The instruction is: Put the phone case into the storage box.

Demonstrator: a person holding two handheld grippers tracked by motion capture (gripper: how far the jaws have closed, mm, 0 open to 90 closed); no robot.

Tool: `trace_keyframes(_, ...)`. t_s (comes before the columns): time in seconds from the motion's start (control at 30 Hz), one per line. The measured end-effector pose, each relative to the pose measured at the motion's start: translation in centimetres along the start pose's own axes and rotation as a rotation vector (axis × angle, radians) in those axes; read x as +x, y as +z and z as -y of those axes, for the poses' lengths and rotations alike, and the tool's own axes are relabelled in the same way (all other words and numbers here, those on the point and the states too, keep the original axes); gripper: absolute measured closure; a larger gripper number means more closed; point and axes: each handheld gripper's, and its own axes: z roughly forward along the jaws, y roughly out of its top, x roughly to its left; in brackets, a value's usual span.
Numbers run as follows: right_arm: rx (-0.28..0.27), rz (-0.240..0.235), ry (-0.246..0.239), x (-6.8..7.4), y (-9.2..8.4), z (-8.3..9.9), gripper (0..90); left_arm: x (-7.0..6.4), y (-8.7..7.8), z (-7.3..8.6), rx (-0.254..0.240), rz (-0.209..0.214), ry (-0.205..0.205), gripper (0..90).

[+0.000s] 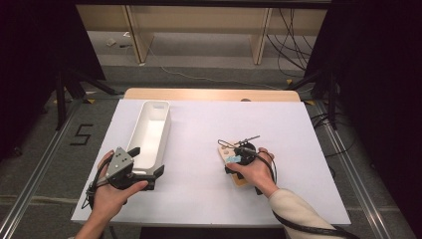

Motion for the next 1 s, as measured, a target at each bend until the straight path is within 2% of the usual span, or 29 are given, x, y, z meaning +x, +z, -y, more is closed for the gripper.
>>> trace_keyframes(1.0, -0.060, 0.008, -0.013, -0.1, -1.1, -0.1, 11.5, 0.0, 0.1, 0.0, -0.002, -0.001, -0.001, 0.0)
